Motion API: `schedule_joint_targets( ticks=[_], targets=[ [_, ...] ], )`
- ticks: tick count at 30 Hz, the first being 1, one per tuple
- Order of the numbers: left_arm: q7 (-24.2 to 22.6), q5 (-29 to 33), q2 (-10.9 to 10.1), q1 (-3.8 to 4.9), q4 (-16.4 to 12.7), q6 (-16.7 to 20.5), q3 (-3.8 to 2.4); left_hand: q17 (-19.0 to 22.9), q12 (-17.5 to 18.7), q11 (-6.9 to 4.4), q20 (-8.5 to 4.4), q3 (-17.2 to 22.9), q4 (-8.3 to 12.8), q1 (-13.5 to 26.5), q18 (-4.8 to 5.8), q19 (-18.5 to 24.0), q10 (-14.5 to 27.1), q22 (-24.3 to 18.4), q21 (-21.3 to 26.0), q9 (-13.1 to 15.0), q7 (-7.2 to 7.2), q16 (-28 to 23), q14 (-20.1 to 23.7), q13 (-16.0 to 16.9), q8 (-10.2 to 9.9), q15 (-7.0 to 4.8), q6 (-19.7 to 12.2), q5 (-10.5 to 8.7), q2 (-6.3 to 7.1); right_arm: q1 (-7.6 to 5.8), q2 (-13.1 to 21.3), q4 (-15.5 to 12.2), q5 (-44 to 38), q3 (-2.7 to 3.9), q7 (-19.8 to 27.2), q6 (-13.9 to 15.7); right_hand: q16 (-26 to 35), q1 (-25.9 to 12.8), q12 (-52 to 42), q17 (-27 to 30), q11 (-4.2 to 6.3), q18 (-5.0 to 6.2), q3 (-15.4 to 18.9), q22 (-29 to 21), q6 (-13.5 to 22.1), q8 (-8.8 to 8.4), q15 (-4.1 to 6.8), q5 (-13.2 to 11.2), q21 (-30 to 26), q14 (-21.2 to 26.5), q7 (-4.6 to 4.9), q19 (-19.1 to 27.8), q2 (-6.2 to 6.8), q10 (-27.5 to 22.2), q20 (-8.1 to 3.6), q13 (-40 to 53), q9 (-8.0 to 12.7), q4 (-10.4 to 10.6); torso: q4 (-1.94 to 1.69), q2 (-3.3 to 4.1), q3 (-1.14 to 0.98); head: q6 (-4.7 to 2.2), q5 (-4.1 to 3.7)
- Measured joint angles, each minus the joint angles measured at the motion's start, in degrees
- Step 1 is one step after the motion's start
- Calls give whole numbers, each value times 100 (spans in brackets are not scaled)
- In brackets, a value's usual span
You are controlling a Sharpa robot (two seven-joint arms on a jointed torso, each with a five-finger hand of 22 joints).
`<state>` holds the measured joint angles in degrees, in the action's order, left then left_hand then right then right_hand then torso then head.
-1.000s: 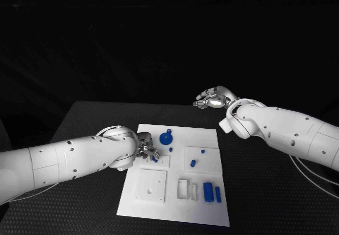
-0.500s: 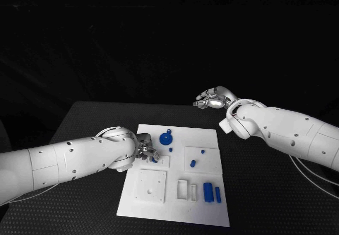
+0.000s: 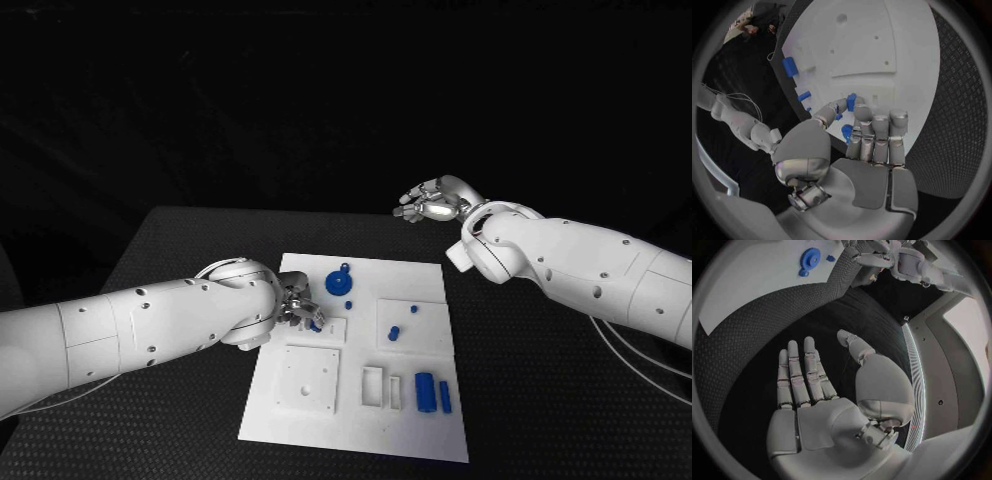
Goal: Assemble the parts on the task board
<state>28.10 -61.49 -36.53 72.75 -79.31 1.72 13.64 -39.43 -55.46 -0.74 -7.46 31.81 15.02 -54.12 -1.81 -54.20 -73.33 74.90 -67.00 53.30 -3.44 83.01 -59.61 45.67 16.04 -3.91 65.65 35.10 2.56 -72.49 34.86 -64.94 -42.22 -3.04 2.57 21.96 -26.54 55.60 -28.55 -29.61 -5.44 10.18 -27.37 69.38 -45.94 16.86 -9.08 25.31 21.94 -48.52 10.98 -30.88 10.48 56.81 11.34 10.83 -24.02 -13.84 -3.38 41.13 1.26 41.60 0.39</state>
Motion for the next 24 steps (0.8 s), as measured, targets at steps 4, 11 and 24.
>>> schedule_joint_targets(
  ticks=[4,11,24],
  targets=[
    [0,3,14,0,13,-15,2,0,0,0,-2,8,-8,0,0,-2,0,3,0,2,1,0,-1,15,0,-1,1,0,0,0,1,-1,0,0,-1,-1,2,0,0,5,0,1,0,2,3,0,-16,0,-21,16,3,0,0,0,0,0,0,0,0,0,-1,-2,9],
    [21,-5,51,8,41,-74,1,1,-23,-18,-19,35,-35,23,1,-20,-18,4,0,-5,-4,0,-11,25,-35,-11,37,-271,-23,0,3,-3,0,0,-2,-2,2,0,0,5,0,1,0,2,6,0,-16,0,-21,16,6,0,0,0,0,-10,1,0,4,0,-2,13,13],
    [51,-20,110,-11,82,-134,0,6,-23,-52,-30,52,-52,78,1,-49,-54,3,0,-91,-8,24,-40,24,-77,-40,115,-478,-16,0,-6,0,-1,0,-5,-9,2,0,0,10,0,0,0,7,-10,0,-15,0,-21,16,-10,0,0,0,0,-20,4,0,10,4,-3,20,-13]
  ],
)
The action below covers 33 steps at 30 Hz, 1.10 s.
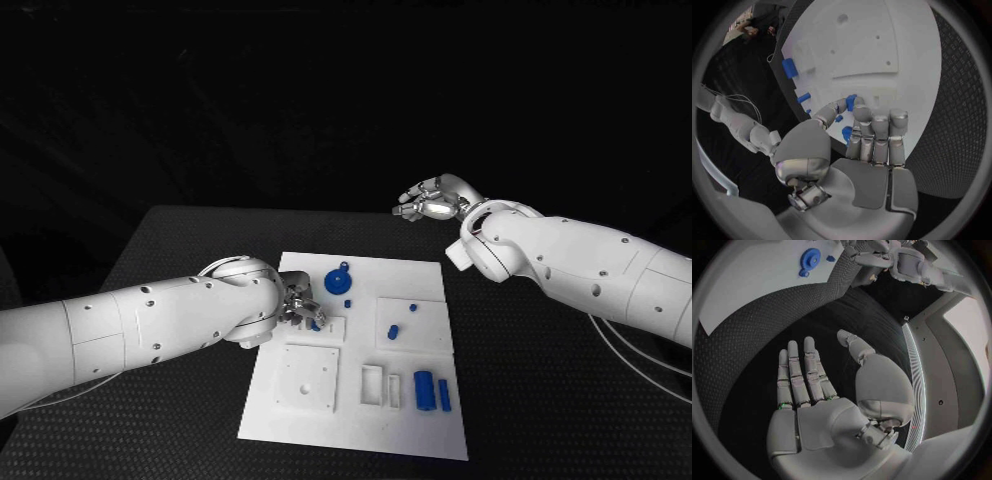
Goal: Assemble the parts on the task board
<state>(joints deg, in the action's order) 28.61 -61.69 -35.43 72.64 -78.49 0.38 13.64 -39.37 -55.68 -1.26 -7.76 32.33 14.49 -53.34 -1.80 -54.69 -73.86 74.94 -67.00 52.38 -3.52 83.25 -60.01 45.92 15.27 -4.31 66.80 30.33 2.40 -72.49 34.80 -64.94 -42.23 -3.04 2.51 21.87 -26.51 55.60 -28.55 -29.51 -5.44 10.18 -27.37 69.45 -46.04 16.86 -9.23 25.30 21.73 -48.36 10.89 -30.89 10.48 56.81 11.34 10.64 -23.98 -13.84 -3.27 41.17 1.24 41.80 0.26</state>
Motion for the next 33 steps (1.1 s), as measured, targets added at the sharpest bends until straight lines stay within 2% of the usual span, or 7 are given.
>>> schedule_joint_targets(
  ticks=[6,10,11,15,20,28,33],
  targets=[
    [18,-18,31,-6,22,-20,5,10,0,-37,0,6,-6,9,-2,0,-39,0,0,-52,26,0,-20,0,-47,-20,66,-347,7,0,2,-1,0,0,-1,-4,0,0,0,0,0,0,0,0,1,0,0,0,0,0,1,0,0,0,0,-2,0,0,-3,-2,1,3,-15],
    [24,-35,54,-14,36,-24,5,16,0,-47,-4,51,-51,10,-36,-4,-116,-1,0,-76,50,0,-37,-1,-64,-37,132,-738,6,0,-1,-2,0,0,-1,-6,0,0,0,0,0,0,0,0,1,0,0,0,0,0,2,0,0,0,0,-7,0,0,-4,-2,1,8,-18],
    [24,-39,59,-17,39,-24,5,16,0,-117,-21,51,-51,13,-48,-21,-201,-1,0,-73,108,0,-87,-1,-62,-87,190,-779,2,0,-1,-2,0,0,-1,-7,0,0,0,4,0,0,0,0,2,0,0,0,0,0,2,0,0,0,0,-11,3,0,-4,-2,1,9,-20],
    [25,-58,65,-22,51,-25,2,26,0,-162,-30,74,-74,13,-88,-31,-265,-1,0,-88,158,0,-112,-1,-86,-112,241,-846,2,0,1,-2,0,0,-2,-8,0,0,0,7,0,0,0,6,3,0,9,0,-23,30,3,12,0,0,12,-20,5,0,-4,-3,3,10,-24],
    [21,-63,65,-23,62,-15,1,41,26,-276,-31,157,-157,23,-190,-33,-400,-1,0,-109,267,0,-189,-1,-146,-193,370,-1227,29,0,6,-6,0,0,-2,-9,0,0,0,13,0,0,0,6,4,0,3,0,-23,37,4,22,0,0,22,-31,9,0,-6,-5,3,3,-34],
    [12,-57,33,-36,71,30,5,75,89,-470,-38,185,-517,173,-437,-42,-538,-2,18,-144,329,-30,-258,-2,-201,-481,396,-1753,388,0,13,-9,1,0,-3,-10,38,0,22,37,0,0,11,27,8,0,-28,0,-72,82,8,71,0,0,21,-80,25,11,-7,-5,4,-1,-43],
    [12,-55,-13,-44,58,52,9,92,111,-508,-20,231,-883,292,-350,-18,-464,-2,31,-130,345,-34,-419,-2,-235,-688,384,-2057,735,0,20,-3,3,0,-3,-10,38,0,22,55,0,0,17,44,12,0,-62,0,-110,143,12,113,0,0,32,-120,33,17,-5,-5,7,-6,-49]
  ],
)
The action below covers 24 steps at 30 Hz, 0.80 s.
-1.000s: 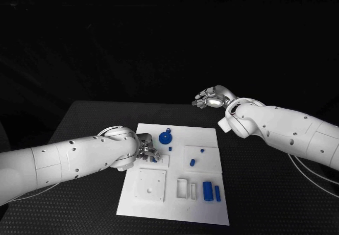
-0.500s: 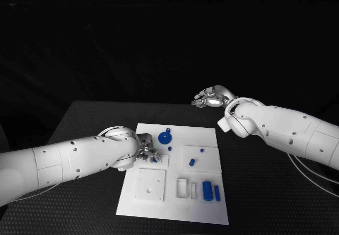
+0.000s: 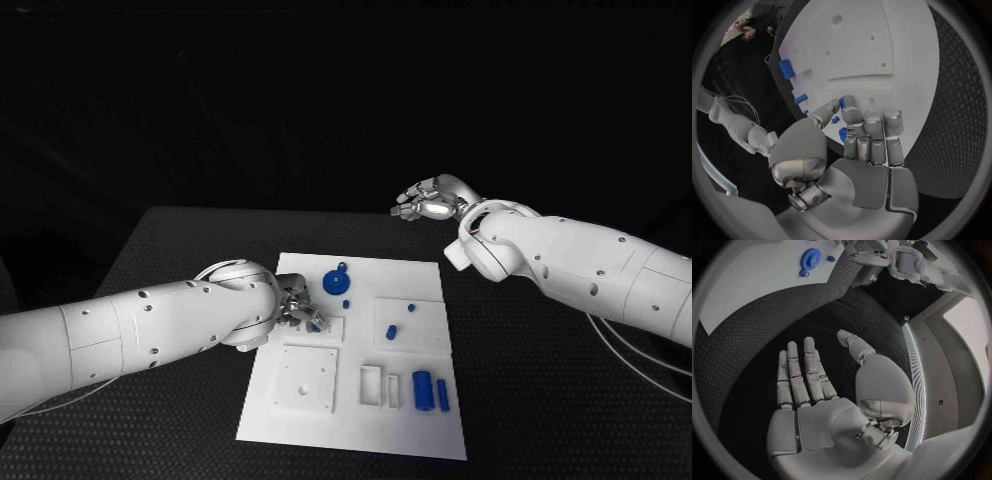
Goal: Assemble the parts on the task board
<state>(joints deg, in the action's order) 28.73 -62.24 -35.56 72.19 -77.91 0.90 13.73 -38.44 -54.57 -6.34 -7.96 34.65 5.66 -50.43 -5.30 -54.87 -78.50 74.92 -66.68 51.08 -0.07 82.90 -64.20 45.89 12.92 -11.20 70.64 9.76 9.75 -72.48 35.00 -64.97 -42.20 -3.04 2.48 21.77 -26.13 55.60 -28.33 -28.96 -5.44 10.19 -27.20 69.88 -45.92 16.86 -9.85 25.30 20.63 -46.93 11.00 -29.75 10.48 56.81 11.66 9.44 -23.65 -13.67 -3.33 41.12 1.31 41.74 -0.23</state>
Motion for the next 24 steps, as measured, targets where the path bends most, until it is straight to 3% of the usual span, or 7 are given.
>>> schedule_joint_targets(
  ticks=[2,5,11,14,15,18,24],
  targets=[
    [0,2,-17,-1,-22,7,0,0,0,13,0,14,-109,55,0,0,-13,0,15,12,7,0,-10,0,-11,-10,6,-168,85,0,1,5,1,0,0,0,0,0,0,0,0,0,0,2,1,0,0,0,0,0,1,8,0,0,-8,-4,2,0,-1,0,1,0,-8],
    [-2,4,-47,-4,-65,27,-2,8,0,22,0,122,-505,190,-1,0,-21,0,36,35,-11,0,-19,0,-12,-19,-13,-504,385,1,2,11,1,0,0,0,23,0,0,13,0,0,0,15,2,0,0,22,0,40,2,41,0,0,-1,-29,8,0,-5,0,1,0,-13],
    [-22,41,-206,-2,-260,55,-26,8,0,21,0,146,-634,204,0,0,-21,-1,36,45,-10,0,-20,7,-12,-20,-22,-538,458,3,7,33,3,0,0,0,23,0,0,20,0,1,16,25,5,0,-19,22,-24,60,5,41,0,0,-1,-53,14,16,-9,-2,4,-13,-9],
    [-34,75,-266,61,-314,53,-49,8,7,21,0,145,-643,152,-1,0,-21,-1,36,50,-5,0,-11,7,-12,-30,-27,-538,509,4,8,41,4,0,0,0,23,0,0,26,0,0,16,30,7,0,-22,22,-46,63,6,77,0,0,-5,-61,14,16,-9,-4,4,-21,-2],
    [-38,87,-278,86,-318,52,-71,8,24,21,0,134,-653,148,-1,0,-22,-1,36,50,-5,0,-9,9,-12,-32,-27,-556,535,4,8,45,4,0,0,0,23,0,0,26,0,0,16,34,7,0,-38,22,-46,78,7,82,0,0,-1,-63,14,16,-9,-3,3,-27,2],
    [-54,121,-319,150,-316,48,-263,7,26,21,0,119,-668,158,-1,0,-22,-1,36,55,-8,0,-1,12,-12,-39,-31,-560,548,5,9,53,5,0,0,0,23,0,0,33,0,-50,16,38,7,0,-31,22,-46,88,8,82,0,0,-1,-73,19,16,-9,-4,1,-41,9],
    [-113,175,-357,315,-163,45,-384,66,160,95,50,87,-732,125,-2,155,114,-1,102,51,-80,-120,106,-29,-77,-15,-152,-560,576,6,19,71,7,0,2,0,45,0,0,36,-1,-90,16,43,8,0,-27,22,-46,108,8,82,0,-1,-1,-85,19,16,-5,-2,1,-77,13]
  ],
)
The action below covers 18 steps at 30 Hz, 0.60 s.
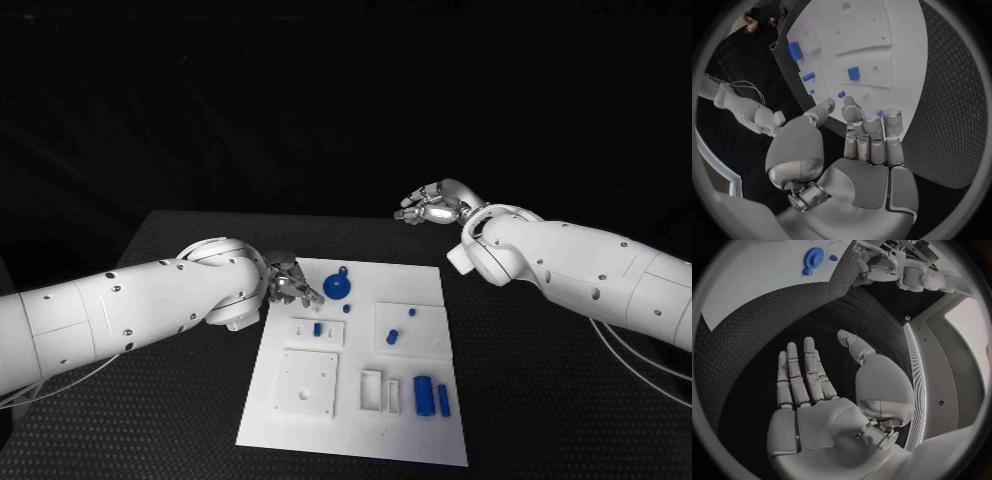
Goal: Assemble the parts on the task board
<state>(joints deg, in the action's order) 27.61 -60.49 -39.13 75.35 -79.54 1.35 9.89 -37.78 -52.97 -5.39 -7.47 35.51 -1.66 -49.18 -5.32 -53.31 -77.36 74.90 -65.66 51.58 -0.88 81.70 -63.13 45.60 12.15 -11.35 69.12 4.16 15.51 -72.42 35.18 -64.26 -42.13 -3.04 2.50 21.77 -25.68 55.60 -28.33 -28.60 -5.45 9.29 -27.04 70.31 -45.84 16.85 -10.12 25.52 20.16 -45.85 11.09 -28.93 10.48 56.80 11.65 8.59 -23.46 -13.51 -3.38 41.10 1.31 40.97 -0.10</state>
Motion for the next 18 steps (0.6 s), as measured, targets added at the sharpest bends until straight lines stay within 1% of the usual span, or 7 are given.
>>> schedule_joint_targets(
  ticks=[3,4,7,9,12,15,18],
  targets=[
    [-39,29,46,70,215,-10,-38,83,201,57,32,-18,17,-150,0,180,191,-19,150,-9,-68,-175,173,-92,-45,86,-129,38,-89,1,3,5,0,0,0,0,0,0,0,2,0,0,15,6,0,0,0,0,-15,0,0,0,0,0,0,0,0,16,3,2,0,-26,0],
    [-58,41,81,92,337,-17,-48,122,296,76,63,-51,50,-203,73,232,251,-41,213,-9,-87,-249,224,-141,-50,120,-164,78,-142,1,4,7,1,0,1,-1,0,0,0,2,0,0,15,6,0,0,0,0,-21,0,0,0,0,0,0,0,0,16,4,3,-1,-37,1],
    [-102,61,208,130,664,-39,-55,219,576,196,100,-116,124,-295,90,381,381,-103,373,-76,-162,-447,351,-280,-185,225,-399,157,-234,2,6,10,1,0,1,-2,0,0,0,2,-20,0,15,6,3,0,0,0,-21,0,3,0,0,-19,0,-5,0,16,6,8,-2,-54,-1],
    [-138,64,303,146,881,-57,-56,263,708,223,133,-130,156,-331,181,420,408,-139,456,-122,-212,-537,402,-346,-221,276,-489,157,-225,3,8,15,1,0,1,-2,0,0,0,2,-20,0,15,6,10,0,0,0,-21,0,10,0,0,-20,0,-5,0,15,8,8,-2,-63,-5],
    [-182,40,434,154,1166,-81,-56,299,824,267,143,-147,138,-331,181,471,453,-171,538,-170,-258,-611,452,-396,-270,326,-584,157,-225,4,9,17,2,0,1,-3,0,0,0,2,-20,0,15,6,10,0,0,0,-21,0,10,0,0,-20,0,-5,0,16,8,10,-1,-73,-8],
    [-226,-30,605,154,1502,-112,-56,315,884,273,143,-188,42,-272,180,471,459,-188,580,-212,-279,-628,462,-419,-284,335,-618,157,-216,4,9,19,2,0,1,-4,0,0,0,1,-21,0,15,9,17,0,0,0,-21,0,17,0,0,-21,0,-9,-1,15,8,11,0,-75,-8],
    [-267,-128,773,154,1793,-156,-56,321,923,286,141,-197,-82,-168,181,472,472,-193,603,-243,-297,-650,482,-420,-284,356,-646,71,-123,4,6,20,2,0,1,-6,0,0,0,7,-29,0,15,11,19,0,0,0,-21,0,19,0,0,-30,0,-10,-1,15,7,14,0,-79,-7]
  ],
)
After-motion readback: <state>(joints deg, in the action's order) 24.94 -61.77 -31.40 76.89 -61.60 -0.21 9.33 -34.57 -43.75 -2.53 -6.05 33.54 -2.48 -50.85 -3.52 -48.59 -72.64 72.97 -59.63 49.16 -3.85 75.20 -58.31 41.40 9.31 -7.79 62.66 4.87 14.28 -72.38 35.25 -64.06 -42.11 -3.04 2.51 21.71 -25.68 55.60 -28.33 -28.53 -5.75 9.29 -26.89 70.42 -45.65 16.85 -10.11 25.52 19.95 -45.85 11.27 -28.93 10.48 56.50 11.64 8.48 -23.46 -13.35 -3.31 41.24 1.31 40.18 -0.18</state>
